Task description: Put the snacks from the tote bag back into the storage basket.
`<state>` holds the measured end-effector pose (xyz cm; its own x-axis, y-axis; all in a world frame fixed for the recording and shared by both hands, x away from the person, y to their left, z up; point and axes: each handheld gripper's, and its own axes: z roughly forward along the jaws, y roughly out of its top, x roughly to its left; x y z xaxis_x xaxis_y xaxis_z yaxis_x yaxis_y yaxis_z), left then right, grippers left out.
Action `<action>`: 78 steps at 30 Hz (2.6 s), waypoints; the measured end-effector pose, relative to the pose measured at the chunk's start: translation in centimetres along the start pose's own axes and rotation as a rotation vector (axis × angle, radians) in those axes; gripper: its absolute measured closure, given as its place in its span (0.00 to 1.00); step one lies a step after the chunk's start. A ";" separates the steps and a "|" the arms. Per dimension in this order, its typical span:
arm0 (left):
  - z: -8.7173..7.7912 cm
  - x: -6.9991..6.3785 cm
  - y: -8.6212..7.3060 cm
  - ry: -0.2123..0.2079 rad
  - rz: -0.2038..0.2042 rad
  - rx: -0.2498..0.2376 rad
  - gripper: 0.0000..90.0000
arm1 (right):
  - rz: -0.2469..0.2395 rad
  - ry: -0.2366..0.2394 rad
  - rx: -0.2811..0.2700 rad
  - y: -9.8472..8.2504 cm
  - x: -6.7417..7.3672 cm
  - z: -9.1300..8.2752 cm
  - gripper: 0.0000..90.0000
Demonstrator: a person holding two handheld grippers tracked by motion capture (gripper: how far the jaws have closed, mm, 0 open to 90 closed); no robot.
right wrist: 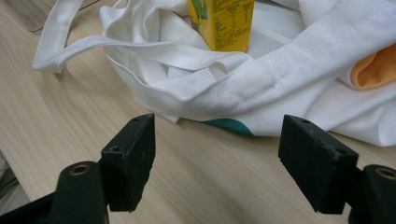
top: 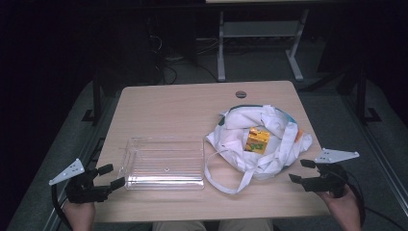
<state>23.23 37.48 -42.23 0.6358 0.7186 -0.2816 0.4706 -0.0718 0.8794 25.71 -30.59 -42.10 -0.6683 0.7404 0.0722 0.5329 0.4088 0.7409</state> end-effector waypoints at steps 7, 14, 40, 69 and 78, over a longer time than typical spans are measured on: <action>0.0 0.0 0.0 0.000 0.001 -0.001 0.14 | -0.005 -0.002 -0.003 0.1 0.1 -0.2 0.30; 0.0 0.0 0.0 0.003 -0.002 0.000 0.14 | -0.008 -0.004 -0.002 0.4 0.0 -0.4 0.30; -0.2 0.1 -0.1 0.009 -0.007 -0.005 0.14 | -0.086 0.034 0.074 4.9 -0.8 -0.5 0.26; -0.2 0.1 -0.1 0.009 -0.017 -0.009 0.14 | -0.108 0.103 0.124 9.8 -1.1 1.5 0.18; -0.2 0.1 -0.1 0.008 -0.018 -0.012 0.14 | -0.145 0.098 0.145 11.6 -1.0 2.2 0.18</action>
<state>23.08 37.72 -42.28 0.6225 0.7253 -0.2940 0.4745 -0.0510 0.8788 33.70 -25.40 -35.06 -0.7869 0.6157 0.0416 0.4919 0.5850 0.6449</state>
